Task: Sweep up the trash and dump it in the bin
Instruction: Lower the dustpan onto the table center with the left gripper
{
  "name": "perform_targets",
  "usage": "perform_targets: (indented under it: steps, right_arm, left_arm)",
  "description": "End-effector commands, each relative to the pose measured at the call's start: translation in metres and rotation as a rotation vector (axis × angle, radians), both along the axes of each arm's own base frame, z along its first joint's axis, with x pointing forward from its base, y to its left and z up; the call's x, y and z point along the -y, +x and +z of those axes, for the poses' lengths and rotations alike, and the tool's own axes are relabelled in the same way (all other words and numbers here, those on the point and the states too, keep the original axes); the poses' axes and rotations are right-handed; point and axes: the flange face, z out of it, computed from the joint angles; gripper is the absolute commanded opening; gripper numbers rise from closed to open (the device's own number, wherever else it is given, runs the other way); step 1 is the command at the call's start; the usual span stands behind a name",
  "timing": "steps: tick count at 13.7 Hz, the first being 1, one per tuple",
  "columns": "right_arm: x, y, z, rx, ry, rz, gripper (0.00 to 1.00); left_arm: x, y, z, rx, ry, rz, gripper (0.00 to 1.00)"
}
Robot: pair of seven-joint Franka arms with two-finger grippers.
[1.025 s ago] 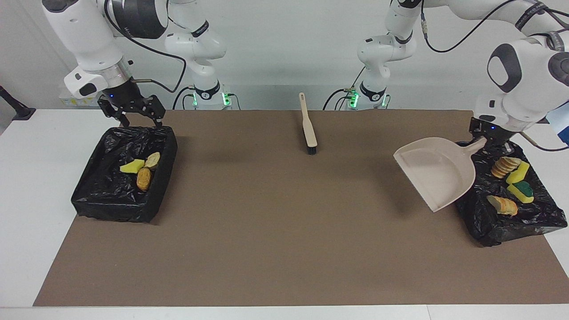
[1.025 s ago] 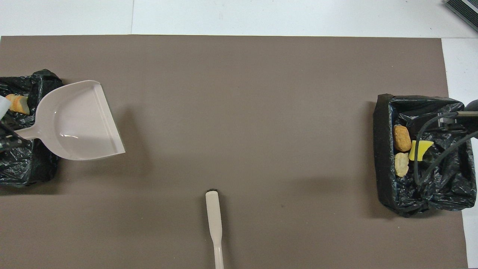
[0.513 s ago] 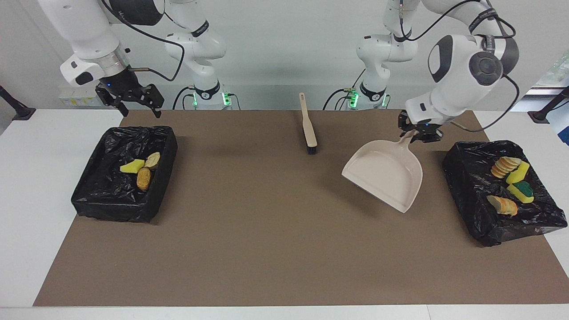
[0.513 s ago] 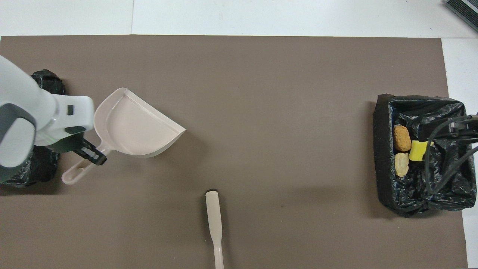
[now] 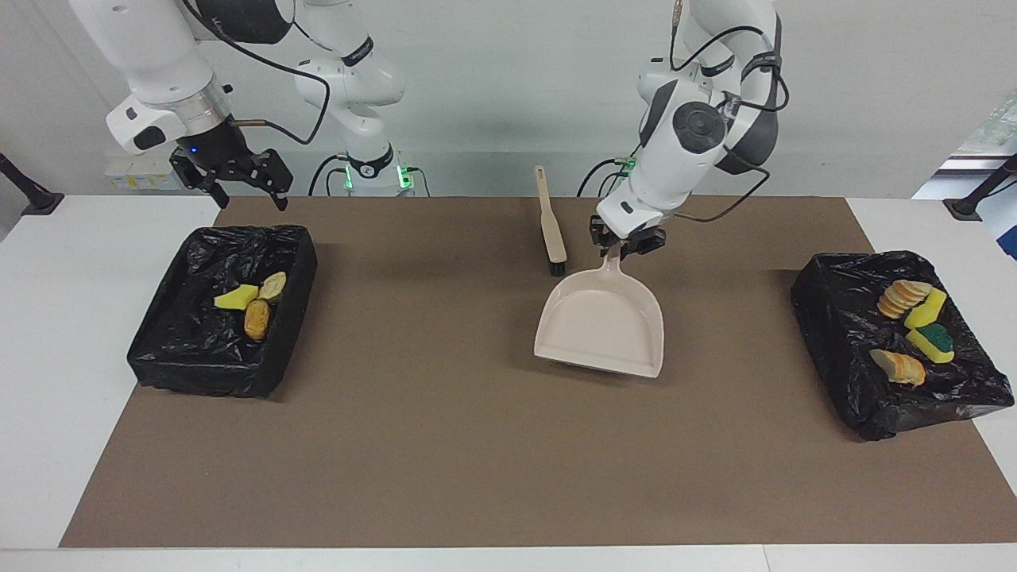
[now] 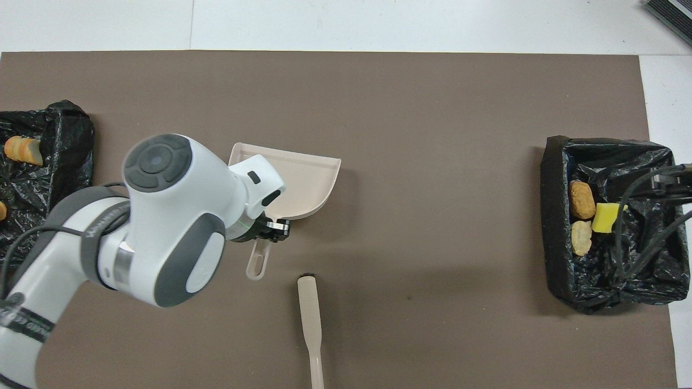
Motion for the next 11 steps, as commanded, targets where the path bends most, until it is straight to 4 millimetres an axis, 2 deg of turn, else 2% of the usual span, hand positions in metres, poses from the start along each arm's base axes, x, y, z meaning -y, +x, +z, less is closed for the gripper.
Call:
perform_targets:
  steps: [1,4,7,9,11]
  right_arm:
    - [0.001,0.002,0.006,0.039,-0.029,-0.002,1.00]
    - [-0.003,0.002,0.005,0.034,-0.011,0.004,1.00]
    - [-0.026,0.002,0.005,0.030,-0.004,0.003,1.00]
    - [-0.031,0.002,0.005,0.037,-0.005,0.009,1.00]
    - [-0.030,0.003,0.006,0.040,-0.009,0.019,1.00]
  left_arm:
    - [0.010,0.019,-0.027,0.055,-0.037,0.092,0.00]
    - [0.033,0.032,-0.060,0.125,-0.067,0.085,0.00]
    - [0.026,0.045,-0.063,0.158,-0.079,0.097,0.00]
    - [0.026,0.047,-0.070,0.160,-0.076,0.045,0.00]
    - [0.032,0.044,-0.071,0.155,-0.088,0.073,0.00]
